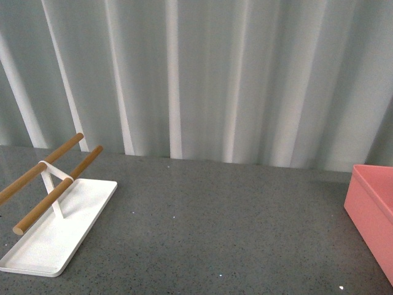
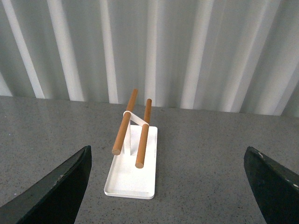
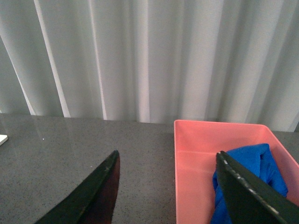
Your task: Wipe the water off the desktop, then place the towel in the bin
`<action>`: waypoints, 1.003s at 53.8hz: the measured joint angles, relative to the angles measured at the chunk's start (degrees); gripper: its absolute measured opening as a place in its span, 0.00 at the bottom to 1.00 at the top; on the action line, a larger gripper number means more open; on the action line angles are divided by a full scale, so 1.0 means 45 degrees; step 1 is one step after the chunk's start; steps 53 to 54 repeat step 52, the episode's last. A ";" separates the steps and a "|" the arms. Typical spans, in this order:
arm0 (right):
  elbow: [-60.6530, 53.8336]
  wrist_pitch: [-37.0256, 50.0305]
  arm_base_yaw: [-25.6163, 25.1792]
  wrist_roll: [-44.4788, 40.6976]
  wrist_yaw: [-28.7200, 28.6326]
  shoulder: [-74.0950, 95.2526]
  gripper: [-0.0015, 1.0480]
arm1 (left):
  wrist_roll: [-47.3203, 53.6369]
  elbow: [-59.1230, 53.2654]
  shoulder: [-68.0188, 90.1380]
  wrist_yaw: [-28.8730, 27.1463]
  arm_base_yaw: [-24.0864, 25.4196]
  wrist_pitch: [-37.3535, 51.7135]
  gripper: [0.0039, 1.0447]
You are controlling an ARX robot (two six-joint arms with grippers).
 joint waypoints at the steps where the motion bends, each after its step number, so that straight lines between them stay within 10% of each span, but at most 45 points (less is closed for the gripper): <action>1: 0.0000 0.0000 0.0000 0.0005 0.0000 0.0000 0.63 | 0.0000 0.0000 0.0000 0.0000 0.0000 0.0000 0.94; 10: 0.0000 0.0000 0.0000 0.0024 0.0000 -0.0005 0.95 | 0.0000 0.0000 0.0000 0.0000 0.0000 0.0000 0.94; 54: 0.0000 0.0000 0.0000 0.0015 0.0000 -0.0005 0.93 | 0.0000 0.0000 0.0000 0.0000 0.0000 0.0000 0.94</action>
